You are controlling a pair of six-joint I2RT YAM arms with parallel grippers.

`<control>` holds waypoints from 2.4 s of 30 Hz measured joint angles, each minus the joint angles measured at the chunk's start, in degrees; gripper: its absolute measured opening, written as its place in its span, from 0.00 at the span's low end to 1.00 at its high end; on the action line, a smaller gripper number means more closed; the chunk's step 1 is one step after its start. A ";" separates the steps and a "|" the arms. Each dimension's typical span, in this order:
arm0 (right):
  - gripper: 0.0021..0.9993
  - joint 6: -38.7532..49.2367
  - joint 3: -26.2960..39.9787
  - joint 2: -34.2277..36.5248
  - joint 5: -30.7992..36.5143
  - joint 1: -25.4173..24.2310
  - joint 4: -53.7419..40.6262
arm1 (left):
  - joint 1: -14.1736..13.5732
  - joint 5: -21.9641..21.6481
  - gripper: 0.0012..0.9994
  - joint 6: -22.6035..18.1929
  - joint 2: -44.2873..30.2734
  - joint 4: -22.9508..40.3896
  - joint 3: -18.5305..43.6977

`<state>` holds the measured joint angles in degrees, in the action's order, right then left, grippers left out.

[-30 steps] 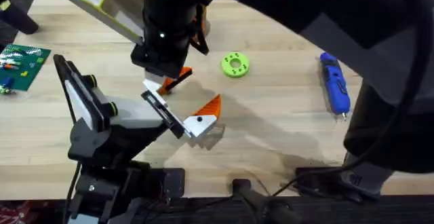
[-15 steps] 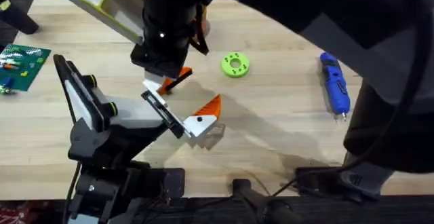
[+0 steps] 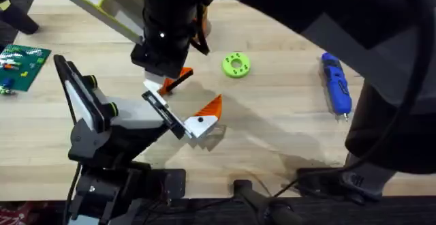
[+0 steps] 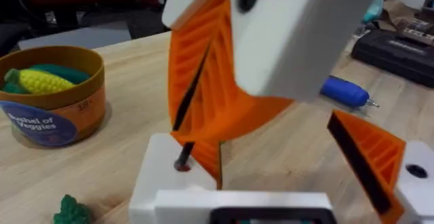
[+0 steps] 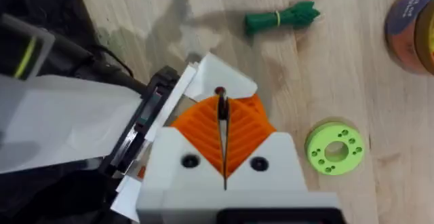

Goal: Pick up the gripper from the table and insert it into the empty holder that is missing its gripper. Then pick up a screw, insert it into the mounting hole, and use the screwdriver to tighten it. Finally, clean up the table by picking up the vegetable and placing it into the bucket.

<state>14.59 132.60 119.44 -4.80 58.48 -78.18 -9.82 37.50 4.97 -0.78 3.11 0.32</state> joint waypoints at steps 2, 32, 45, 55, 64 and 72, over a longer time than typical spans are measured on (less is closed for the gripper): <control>0.01 0.00 0.00 0.00 0.00 0.00 -0.12 | 0.00 0.00 0.98 -0.01 0.01 0.00 0.00; 0.01 -0.46 0.28 1.44 -0.44 0.00 -0.42 | 0.00 -0.18 0.98 0.66 -0.08 0.07 0.00; 0.01 -0.66 0.28 1.84 -0.64 0.00 0.84 | 0.00 -0.19 0.98 0.47 -0.06 0.02 0.00; 0.01 -1.29 0.28 2.36 -0.66 0.00 1.32 | 0.00 -0.26 0.98 0.49 -0.06 0.04 0.00; 0.01 -1.53 0.28 2.36 -0.66 0.00 1.41 | 0.00 -0.26 0.98 0.48 -0.06 0.03 0.00; 0.01 -1.53 0.28 2.36 -0.66 0.00 1.41 | 0.00 -0.26 0.98 0.47 -0.06 0.04 0.00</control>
<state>13.06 132.88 121.80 -5.45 58.48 -76.77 -9.82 37.23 5.44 -0.84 3.15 0.32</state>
